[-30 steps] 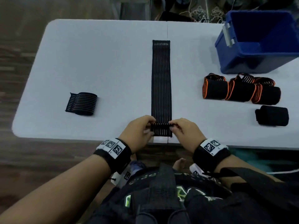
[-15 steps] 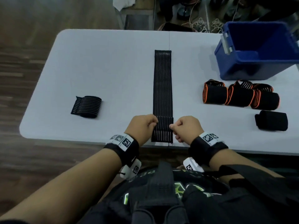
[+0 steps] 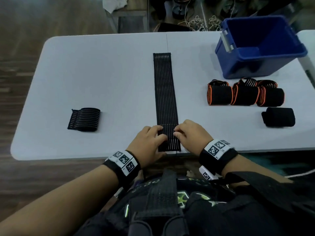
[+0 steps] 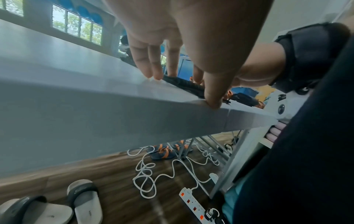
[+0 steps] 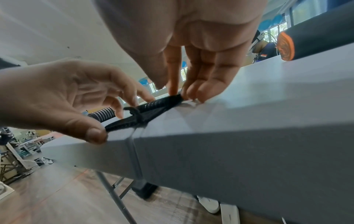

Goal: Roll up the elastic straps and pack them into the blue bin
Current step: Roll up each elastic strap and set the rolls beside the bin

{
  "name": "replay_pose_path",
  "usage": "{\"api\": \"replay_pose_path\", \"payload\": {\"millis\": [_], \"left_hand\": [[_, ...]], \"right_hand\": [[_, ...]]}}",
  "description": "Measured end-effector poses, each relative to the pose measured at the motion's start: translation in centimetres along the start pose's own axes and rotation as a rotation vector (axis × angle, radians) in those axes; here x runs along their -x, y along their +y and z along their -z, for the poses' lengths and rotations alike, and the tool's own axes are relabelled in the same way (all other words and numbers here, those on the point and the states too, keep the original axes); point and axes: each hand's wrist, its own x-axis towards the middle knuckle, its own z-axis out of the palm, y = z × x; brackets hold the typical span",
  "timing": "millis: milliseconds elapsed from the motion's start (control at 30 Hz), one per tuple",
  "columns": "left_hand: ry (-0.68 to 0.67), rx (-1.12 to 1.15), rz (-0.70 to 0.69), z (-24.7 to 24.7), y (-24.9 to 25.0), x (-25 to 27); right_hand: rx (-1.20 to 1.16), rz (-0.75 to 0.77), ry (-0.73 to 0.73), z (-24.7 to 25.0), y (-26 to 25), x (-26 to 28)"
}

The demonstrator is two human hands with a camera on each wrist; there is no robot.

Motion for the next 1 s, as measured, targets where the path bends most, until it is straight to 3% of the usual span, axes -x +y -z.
{"api": "replay_pose_path", "payload": {"millis": [200, 333, 500, 633, 867, 1000], "left_hand": [[0.13, 0.022, -0.077, -0.8, -0.4, 0.3], [0.215, 0.133, -0.004, 0.1, 0.0, -0.8], [0.195, 0.211, 0.145, 0.3, -0.1, -2.1], [0.21, 0.248, 0.173, 0.2, 0.1, -2.8], [0.243, 0.238, 0.114, 0.0, -0.5, -3.2], [0.245, 0.196, 0.061, -0.6, -0.7, -3.1]], "right_hand": [[-0.04, 0.056, -0.093, -0.1, 1.7, 1.2], [-0.016, 0.064, -0.095, -0.3, 1.8, 1.3], [-0.064, 0.027, -0.062, 0.3, 1.2, 0.8], [-0.143, -0.057, -0.015, 0.5, 0.6, 0.1], [-0.074, -0.135, -0.035, 0.6, -0.3, -1.3], [-0.04, -0.1, 0.02, 0.5, -0.4, -1.4]]}}
